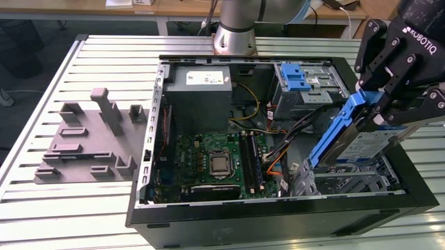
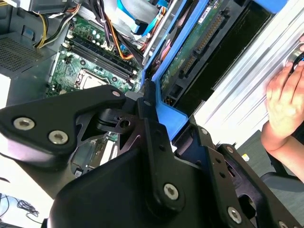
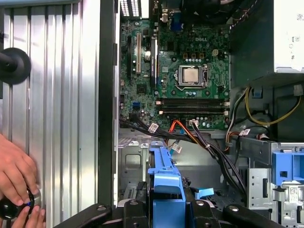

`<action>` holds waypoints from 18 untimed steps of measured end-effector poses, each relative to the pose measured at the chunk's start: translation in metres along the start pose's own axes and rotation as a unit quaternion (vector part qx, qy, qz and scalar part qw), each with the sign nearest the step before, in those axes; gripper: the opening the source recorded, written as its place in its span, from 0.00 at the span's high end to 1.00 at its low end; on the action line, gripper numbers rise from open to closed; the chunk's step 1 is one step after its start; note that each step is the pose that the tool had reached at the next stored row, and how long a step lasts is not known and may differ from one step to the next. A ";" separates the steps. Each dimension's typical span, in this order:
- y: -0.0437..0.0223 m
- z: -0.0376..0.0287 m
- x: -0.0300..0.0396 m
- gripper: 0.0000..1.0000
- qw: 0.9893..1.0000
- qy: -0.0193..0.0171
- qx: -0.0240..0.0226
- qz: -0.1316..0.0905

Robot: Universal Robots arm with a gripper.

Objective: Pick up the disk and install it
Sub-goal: 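Insert the disk into the insertion slot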

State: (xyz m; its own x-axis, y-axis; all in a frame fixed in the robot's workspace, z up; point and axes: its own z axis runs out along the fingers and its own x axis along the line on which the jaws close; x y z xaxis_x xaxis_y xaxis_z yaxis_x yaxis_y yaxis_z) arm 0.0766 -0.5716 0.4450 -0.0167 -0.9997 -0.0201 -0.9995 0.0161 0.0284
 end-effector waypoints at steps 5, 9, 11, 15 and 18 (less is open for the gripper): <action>-0.0012 0.0021 0.0000 0.64 1.000 0.000 0.000 0.000; -0.0018 0.0034 0.0000 0.64 1.000 0.000 0.000 0.000; -0.0020 0.0041 0.0001 0.64 1.000 0.000 0.000 0.000; -0.0023 0.0052 0.0002 0.64 1.000 0.000 0.000 0.000; -0.0023 0.0059 0.0006 0.64 1.000 0.000 0.000 0.000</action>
State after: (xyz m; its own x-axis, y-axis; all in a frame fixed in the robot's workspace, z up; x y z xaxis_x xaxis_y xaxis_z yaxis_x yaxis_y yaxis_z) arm 0.0788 -0.5722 0.4390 -0.0168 -0.9997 -0.0201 -0.9995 0.0162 0.0283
